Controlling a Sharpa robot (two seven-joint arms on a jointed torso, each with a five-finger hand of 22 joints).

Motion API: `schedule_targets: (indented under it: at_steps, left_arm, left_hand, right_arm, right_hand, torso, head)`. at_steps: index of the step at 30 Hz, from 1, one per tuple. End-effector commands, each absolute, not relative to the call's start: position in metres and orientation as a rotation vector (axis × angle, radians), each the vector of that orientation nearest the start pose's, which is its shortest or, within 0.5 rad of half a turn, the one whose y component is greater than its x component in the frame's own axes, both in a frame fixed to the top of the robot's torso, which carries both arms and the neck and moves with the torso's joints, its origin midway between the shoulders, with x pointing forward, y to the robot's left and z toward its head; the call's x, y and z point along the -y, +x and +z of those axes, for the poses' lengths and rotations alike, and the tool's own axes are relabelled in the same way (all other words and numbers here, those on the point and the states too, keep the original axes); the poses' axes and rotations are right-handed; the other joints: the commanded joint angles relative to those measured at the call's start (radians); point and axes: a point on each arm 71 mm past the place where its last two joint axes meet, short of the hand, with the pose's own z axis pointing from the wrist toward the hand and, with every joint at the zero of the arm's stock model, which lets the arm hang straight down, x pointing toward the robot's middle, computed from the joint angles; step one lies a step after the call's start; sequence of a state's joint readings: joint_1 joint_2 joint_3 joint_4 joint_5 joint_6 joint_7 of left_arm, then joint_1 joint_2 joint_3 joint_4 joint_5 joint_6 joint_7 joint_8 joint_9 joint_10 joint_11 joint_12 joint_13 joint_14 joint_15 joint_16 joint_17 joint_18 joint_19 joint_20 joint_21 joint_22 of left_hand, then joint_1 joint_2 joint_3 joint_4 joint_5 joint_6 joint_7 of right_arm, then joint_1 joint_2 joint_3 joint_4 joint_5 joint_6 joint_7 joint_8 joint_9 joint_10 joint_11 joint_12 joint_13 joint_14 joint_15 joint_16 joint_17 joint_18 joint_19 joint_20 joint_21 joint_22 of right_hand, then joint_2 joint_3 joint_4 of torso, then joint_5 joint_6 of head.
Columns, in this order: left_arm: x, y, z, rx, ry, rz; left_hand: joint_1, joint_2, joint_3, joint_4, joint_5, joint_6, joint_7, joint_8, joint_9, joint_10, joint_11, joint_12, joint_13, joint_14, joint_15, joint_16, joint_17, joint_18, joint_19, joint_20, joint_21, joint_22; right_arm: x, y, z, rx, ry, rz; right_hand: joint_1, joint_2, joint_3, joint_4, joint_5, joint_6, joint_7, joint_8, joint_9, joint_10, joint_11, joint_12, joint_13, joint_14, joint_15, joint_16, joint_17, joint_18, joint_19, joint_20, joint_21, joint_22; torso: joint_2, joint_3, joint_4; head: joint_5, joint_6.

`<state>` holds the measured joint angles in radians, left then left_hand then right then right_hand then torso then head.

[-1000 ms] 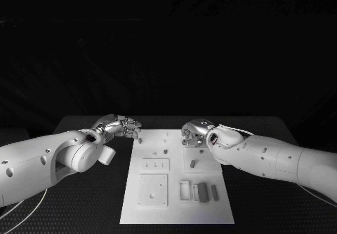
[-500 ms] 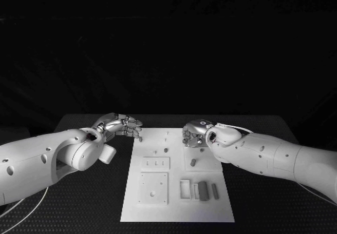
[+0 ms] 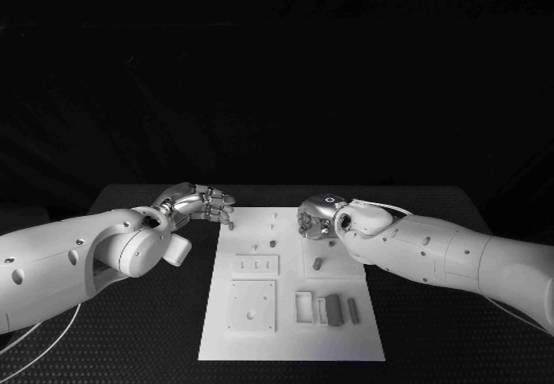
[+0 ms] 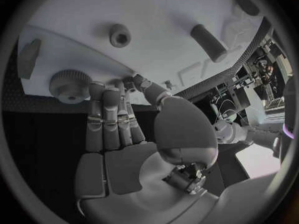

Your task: Assemble the parts on the task board

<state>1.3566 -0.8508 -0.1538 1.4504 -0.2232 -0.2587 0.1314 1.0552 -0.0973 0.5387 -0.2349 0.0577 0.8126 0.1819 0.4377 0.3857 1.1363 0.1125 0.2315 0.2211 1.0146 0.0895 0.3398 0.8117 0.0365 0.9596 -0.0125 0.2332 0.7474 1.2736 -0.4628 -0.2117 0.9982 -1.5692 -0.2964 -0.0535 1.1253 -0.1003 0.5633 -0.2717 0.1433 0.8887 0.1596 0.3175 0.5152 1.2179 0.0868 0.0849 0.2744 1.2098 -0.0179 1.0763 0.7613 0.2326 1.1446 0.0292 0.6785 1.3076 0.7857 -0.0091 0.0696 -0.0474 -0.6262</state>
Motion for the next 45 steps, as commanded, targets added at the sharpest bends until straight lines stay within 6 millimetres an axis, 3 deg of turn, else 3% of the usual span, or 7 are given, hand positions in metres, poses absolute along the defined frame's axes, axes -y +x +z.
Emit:
schedule_targets:
  at_steps: [1, 10, 15, 17, 19, 34, 45]
  left_arm:
    - [-0.230, 0.512, -0.159, -1.690, -0.901, -1.283]
    - [-0.230, 0.513, -0.159, -1.690, -0.902, -1.281]
    - [-0.228, 0.513, -0.159, -1.692, -0.901, -1.282]
    - [-0.228, 0.513, -0.159, -1.692, -0.900, -1.283]
    - [-0.228, 0.513, -0.159, -1.692, -0.900, -1.282]
    - [-0.229, 0.514, -0.159, -1.694, -0.898, -1.286]
    - [-0.229, 0.514, -0.159, -1.692, -0.899, -1.284]
  left_hand:
    - [-0.003, -0.003, -0.002, 0.006, -0.006, -0.006, 0.002, -0.007, 0.001, -0.008, 0.001, -0.006, 0.001, -0.006, 0.000, -0.004, 0.002, 0.005, -0.006, 0.002, -0.005, 0.001]
    - [-0.002, -0.003, -0.002, 0.006, -0.006, -0.006, 0.002, -0.007, 0.001, -0.008, 0.001, -0.006, 0.002, -0.006, 0.000, -0.005, 0.002, 0.005, -0.006, 0.002, -0.005, 0.001]
    - [-0.002, -0.003, -0.002, 0.006, -0.006, -0.006, 0.002, -0.007, 0.001, -0.008, 0.001, -0.006, 0.002, -0.006, 0.000, -0.005, 0.003, 0.005, -0.006, 0.002, -0.006, 0.002]
    - [-0.002, -0.003, -0.002, 0.006, -0.006, -0.006, 0.002, -0.007, 0.001, -0.008, 0.001, -0.006, 0.002, -0.006, 0.000, -0.005, 0.003, 0.005, -0.006, 0.002, -0.006, 0.002]
    - [-0.001, -0.003, -0.002, 0.006, -0.006, -0.006, 0.002, -0.007, 0.001, -0.008, 0.001, -0.006, 0.003, -0.006, 0.000, -0.005, 0.003, 0.005, -0.006, 0.002, -0.006, 0.002]
    - [0.006, 0.000, 0.001, 0.001, -0.005, -0.006, 0.002, -0.007, 0.002, -0.010, 0.002, -0.007, 0.006, -0.006, 0.000, -0.009, 0.007, 0.005, -0.007, 0.002, -0.008, 0.003]
    - [0.007, 0.000, 0.001, 0.000, -0.005, -0.006, 0.002, -0.008, 0.002, -0.010, 0.002, -0.008, 0.007, -0.006, 0.001, -0.010, 0.008, 0.005, -0.007, 0.002, -0.008, 0.004]
  right_arm:
    - [0.150, 0.560, -0.231, -1.710, -0.433, 0.393]
    - [0.151, 0.561, -0.234, -1.716, -0.444, 0.363]
    - [0.149, 0.560, -0.234, -1.705, -0.442, 0.368]
    - [0.147, 0.560, -0.232, -1.688, -0.444, 0.373]
    - [0.147, 0.560, -0.231, -1.669, -0.447, 0.372]
    - [0.146, 0.562, -0.218, -1.532, -0.385, 0.353]
    - [0.129, 0.566, -0.209, -1.435, -0.475, 0.321]
  right_hand:
    - [0.001, 0.016, 0.003, -0.005, 0.005, 0.012, -0.002, 0.007, 0.002, 0.008, -0.001, 0.004, 0.008, 0.001, -0.008, 0.009, -0.002, 0.029, -0.002, -0.007, 0.007, 0.024]
    - [0.003, 0.033, 0.007, -0.013, 0.005, 0.028, -0.008, 0.011, 0.006, 0.021, -0.007, 0.007, 0.026, 0.005, -0.013, 0.023, -0.004, 0.029, 0.001, -0.010, 0.020, 0.024]
    - [0.006, 0.062, 0.015, -0.013, 0.006, 0.045, -0.015, 0.016, 0.009, 0.033, -0.012, 0.009, 0.039, 0.008, -0.019, 0.035, -0.003, 0.029, 0.003, -0.013, 0.031, 0.025]
    - [0.019, 0.063, 0.053, 0.002, 0.010, 0.059, -0.020, 0.020, 0.010, 0.044, -0.017, 0.013, 0.047, 0.012, -0.023, 0.044, -0.002, 0.029, 0.009, -0.015, 0.038, 0.024]
    - [0.005, 0.079, 0.073, 0.022, 0.007, 0.080, -0.028, 0.028, 0.014, 0.064, -0.025, 0.020, 0.058, 0.018, -0.032, 0.062, 0.003, 0.029, 0.019, -0.018, 0.055, 0.026]
    - [-0.016, 0.067, 0.108, 0.003, 0.005, 0.120, -0.045, 0.039, 0.029, 0.107, -0.044, 0.024, 0.096, 0.027, -0.050, 0.107, 0.008, 0.029, 0.030, -0.035, 0.108, 0.025]
    - [-0.016, 0.058, 0.114, -0.002, 0.005, 0.129, -0.048, 0.040, 0.032, 0.115, -0.047, 0.022, 0.104, 0.029, -0.053, 0.117, 0.011, 0.029, 0.033, -0.038, 0.120, 0.025]
  torso:
    - [0.000, -0.0002, 0.0001]
    - [0.000, -0.0008, -0.0008]
    - [0.000, -0.0010, -0.0010]
    - [-0.001, -0.0009, -0.0006]
    - [-0.001, -0.0008, -0.0003]
    - [0.000, 0.0000, -0.0013]
    - [0.000, -0.0017, 0.0000]
  head:
    - [0.002, -0.003]
    - [0.002, -0.005]
    - [0.001, -0.005]
    - [0.000, -0.003]
    - [0.003, 0.000]
    - [0.007, 0.008]
    - [0.007, 0.022]
